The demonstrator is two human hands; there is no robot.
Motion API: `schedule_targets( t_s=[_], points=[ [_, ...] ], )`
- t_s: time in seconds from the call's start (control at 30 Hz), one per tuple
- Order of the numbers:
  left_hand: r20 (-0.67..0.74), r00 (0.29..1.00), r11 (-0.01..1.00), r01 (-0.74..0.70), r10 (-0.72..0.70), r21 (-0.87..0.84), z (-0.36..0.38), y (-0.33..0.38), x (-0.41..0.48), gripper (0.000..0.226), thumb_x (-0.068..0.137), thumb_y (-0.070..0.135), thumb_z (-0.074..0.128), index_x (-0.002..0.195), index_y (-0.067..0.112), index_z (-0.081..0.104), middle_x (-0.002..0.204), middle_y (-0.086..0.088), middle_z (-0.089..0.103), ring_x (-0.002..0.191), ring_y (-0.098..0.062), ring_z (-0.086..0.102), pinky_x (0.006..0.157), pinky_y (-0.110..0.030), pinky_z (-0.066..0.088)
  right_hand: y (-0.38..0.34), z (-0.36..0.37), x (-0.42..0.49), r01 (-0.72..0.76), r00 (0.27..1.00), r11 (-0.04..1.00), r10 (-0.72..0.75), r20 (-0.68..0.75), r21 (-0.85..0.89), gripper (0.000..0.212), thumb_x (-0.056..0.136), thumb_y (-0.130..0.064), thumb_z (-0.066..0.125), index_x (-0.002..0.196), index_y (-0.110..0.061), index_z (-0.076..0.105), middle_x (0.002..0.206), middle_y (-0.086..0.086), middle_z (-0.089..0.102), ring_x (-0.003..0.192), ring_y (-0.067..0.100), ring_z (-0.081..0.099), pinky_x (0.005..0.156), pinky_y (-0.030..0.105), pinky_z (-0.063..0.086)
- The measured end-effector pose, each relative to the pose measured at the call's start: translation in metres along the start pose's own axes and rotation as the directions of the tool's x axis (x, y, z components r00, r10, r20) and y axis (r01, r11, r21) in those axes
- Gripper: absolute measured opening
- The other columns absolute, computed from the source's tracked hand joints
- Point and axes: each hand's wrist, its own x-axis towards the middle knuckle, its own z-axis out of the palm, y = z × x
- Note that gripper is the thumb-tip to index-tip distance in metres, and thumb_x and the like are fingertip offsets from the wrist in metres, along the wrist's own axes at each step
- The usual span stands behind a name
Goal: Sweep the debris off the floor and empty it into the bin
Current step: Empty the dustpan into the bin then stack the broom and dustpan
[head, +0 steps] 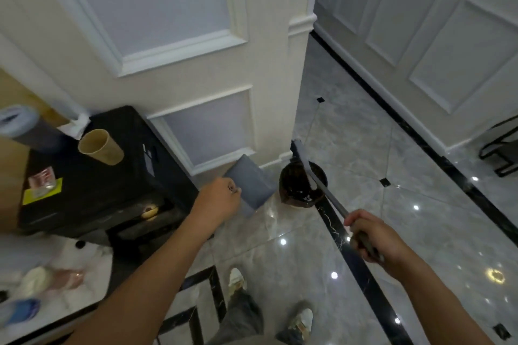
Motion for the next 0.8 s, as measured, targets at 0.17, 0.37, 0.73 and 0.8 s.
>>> schedule_targets(
  t_s=[0.17,0.37,0.73,0.8],
  points=[
    [0.086,0.983,0.968,0.175,-0.162,-0.18,-0.016,-0.055,0.026,0.028,0.096,0.017,0.057,0.07,0.012,0.059,0.07,-0.006,0.059,0.069,-0.023,0.058,0.057,-0.029,0.039,-0.072,0.042,0.019,0.26,0.96,0.944,-0.276,0.053,0.203,0.037,0.101,-0.032,0.034,0.1,-0.005,0.06,0.085,0.035,0.066,0.053,0.025,0.047,0.048,0.028,0.033],
    [0.186,0.97,0.912,0.215,-0.158,-0.348,-0.031,-0.11,0.051,0.027,0.094,0.026,0.058,0.078,0.005,0.065,0.059,-0.016,0.062,0.043,-0.02,0.056,0.049,-0.032,0.046,-0.161,0.097,0.045,0.518,0.827,0.855,-0.499,0.259,-0.005,0.012,0.101,-0.013,0.04,0.101,-0.007,0.05,0.093,0.032,0.073,0.061,0.043,0.063,0.051,0.034,0.044],
    [0.196,0.971,0.913,0.203,-0.14,-0.354,-0.026,-0.121,0.056,0.014,0.092,0.021,0.061,0.081,0.016,0.069,0.082,-0.009,0.07,0.069,-0.019,0.066,0.045,-0.032,0.053,-0.252,0.198,0.068,0.788,0.605,0.308,-0.547,0.579,-0.532,0.029,0.101,-0.038,0.054,0.084,-0.016,0.063,0.071,0.001,0.062,0.067,0.018,0.062,0.07,0.043,0.055],
    [0.179,0.977,0.926,0.172,-0.117,-0.335,-0.026,-0.115,0.056,0.008,0.093,0.023,0.066,0.1,0.022,0.07,0.097,0.001,0.069,0.086,-0.02,0.069,0.06,-0.03,0.056,-0.257,0.216,0.067,0.824,0.558,0.272,-0.542,0.628,-0.498,0.031,0.098,-0.041,0.052,0.084,-0.015,0.063,0.076,0.004,0.062,0.072,0.022,0.062,0.072,0.043,0.054]
  ],
)
